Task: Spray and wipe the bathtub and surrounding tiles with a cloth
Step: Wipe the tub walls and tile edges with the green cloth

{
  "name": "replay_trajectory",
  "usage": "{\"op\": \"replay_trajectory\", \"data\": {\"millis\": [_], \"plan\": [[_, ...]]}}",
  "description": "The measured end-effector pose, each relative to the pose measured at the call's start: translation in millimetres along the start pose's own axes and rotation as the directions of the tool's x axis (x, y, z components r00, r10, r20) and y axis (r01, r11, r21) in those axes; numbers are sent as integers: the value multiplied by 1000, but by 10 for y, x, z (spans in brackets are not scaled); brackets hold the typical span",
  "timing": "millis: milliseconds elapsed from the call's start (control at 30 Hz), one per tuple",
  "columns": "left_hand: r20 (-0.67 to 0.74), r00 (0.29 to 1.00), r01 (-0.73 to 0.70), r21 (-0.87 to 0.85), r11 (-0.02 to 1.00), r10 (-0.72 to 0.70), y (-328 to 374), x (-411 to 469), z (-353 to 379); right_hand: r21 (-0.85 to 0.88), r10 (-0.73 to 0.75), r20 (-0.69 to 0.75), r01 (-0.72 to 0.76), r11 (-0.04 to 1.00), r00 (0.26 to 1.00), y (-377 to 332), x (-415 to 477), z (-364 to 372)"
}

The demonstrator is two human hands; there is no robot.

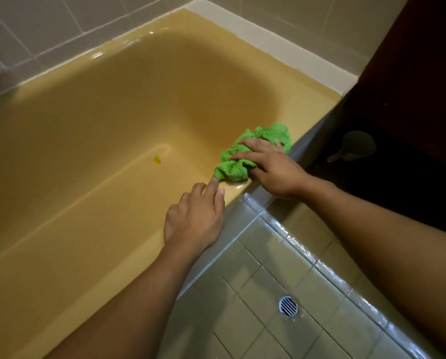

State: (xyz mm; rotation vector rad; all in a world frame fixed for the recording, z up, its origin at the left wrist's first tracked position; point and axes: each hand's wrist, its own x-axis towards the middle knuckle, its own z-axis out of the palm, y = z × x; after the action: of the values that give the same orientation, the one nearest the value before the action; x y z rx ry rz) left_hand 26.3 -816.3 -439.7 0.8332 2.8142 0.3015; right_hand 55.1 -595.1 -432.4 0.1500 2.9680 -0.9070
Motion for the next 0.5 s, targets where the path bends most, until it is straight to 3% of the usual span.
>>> {"op": "replay_trajectory", "data": {"millis": [500], "plan": [[19, 963, -269, 140, 953, 269, 707, 802, 117, 21, 193, -117, -192, 981, 974, 1075, 141, -733]]}}
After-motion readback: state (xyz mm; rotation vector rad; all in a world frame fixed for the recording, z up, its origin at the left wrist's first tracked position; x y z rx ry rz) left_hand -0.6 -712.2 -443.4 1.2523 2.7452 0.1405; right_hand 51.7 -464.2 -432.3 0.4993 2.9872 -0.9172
